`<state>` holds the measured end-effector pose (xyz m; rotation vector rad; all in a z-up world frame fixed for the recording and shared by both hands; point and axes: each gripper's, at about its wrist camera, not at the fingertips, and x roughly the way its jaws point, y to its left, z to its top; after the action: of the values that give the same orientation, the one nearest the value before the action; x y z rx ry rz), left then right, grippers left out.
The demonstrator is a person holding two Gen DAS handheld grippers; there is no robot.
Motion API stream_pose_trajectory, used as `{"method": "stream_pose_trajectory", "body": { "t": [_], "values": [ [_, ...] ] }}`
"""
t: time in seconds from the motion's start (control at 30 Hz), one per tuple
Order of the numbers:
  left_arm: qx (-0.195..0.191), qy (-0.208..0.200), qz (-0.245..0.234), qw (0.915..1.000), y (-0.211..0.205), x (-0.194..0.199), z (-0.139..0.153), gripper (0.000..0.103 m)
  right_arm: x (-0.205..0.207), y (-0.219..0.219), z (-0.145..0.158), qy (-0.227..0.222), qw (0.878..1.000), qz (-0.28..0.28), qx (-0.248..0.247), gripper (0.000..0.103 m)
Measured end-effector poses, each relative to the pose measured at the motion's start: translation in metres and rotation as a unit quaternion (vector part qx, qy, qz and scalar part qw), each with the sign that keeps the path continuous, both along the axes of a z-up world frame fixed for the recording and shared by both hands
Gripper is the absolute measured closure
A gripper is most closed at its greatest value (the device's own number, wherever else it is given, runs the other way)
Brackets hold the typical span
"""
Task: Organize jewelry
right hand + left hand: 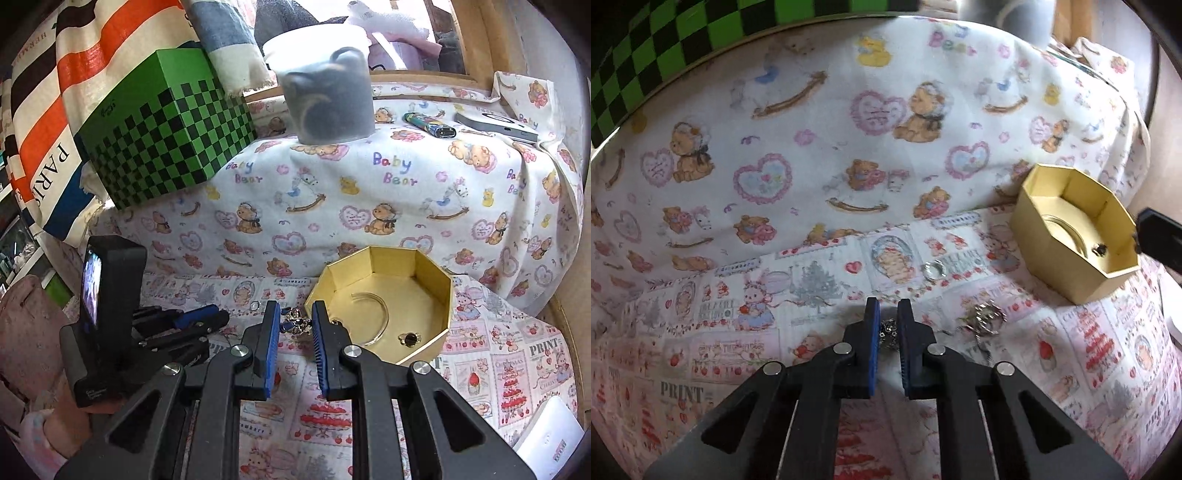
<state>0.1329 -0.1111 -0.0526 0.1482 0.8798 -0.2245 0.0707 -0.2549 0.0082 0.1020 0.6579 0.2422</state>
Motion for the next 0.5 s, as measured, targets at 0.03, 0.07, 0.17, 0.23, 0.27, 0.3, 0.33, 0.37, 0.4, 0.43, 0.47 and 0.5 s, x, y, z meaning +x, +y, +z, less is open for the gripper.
{"method": "stream_pose_trajectory", "body": {
  "t": [0.03,0.07,0.17,0.23,0.27,0.3,0.33,0.37,0.4,0.43,0.47,0.5],
  "values": [
    [-0.003,0.002,-0.002,1.0,-0.001,-0.002,0.002,0.094,0.0,-0.001,0.0,-0.001,1.0,-0.002,0.002,0.084],
    [-0.006,0.002,-0.002,1.0,-0.004,-0.006,0.003,0.094,0.0,-0.002,0.001,-0.001,1.0,-0.002,0.003,0.084],
    [-0.017,-0.009,0.0,0.9998,-0.003,-0.018,0.017,0.103,-0.001,-0.006,0.003,-0.007,1.0,-0.007,0.009,0.084],
    [-0.022,-0.022,0.0,0.9995,-0.003,-0.026,0.032,0.103,-0.002,-0.008,0.005,-0.01,1.0,-0.008,0.012,0.084],
    [-0.025,-0.028,0.0,0.9993,-0.002,-0.03,0.039,0.103,-0.003,-0.009,0.006,-0.012,1.0,-0.009,0.014,0.084],
    [-0.027,-0.037,-0.002,0.999,-0.002,-0.035,0.048,0.103,-0.004,-0.01,0.007,-0.015,1.0,-0.009,0.015,0.084],
    [-0.029,-0.047,-0.004,0.9985,-0.003,-0.04,0.057,0.103,-0.004,-0.011,0.008,-0.016,1.0,-0.01,0.016,0.084],
    [-0.03,-0.055,-0.006,0.998,-0.003,-0.045,0.065,0.103,-0.004,-0.011,0.009,-0.017,1.0,-0.011,0.016,0.084],
    [-0.029,-0.061,-0.008,0.9977,-0.004,-0.049,0.071,0.103,-0.005,-0.012,0.009,-0.019,1.0,-0.012,0.017,0.084],
    [-0.026,-0.064,-0.01,0.9976,-0.005,-0.052,0.077,0.103,-0.006,-0.013,0.01,-0.02,1.0,-0.013,0.019,0.084],
    [-0.022,-0.065,-0.011,0.9976,-0.006,-0.053,0.08,0.103,-0.007,-0.014,0.01,-0.021,0.999,-0.014,0.021,0.084],
    [-0.014,-0.061,-0.008,0.998,-0.008,-0.053,0.082,0.101,-0.007,-0.014,0.011,-0.021,0.999,-0.015,0.023,0.084]
  ]
}}
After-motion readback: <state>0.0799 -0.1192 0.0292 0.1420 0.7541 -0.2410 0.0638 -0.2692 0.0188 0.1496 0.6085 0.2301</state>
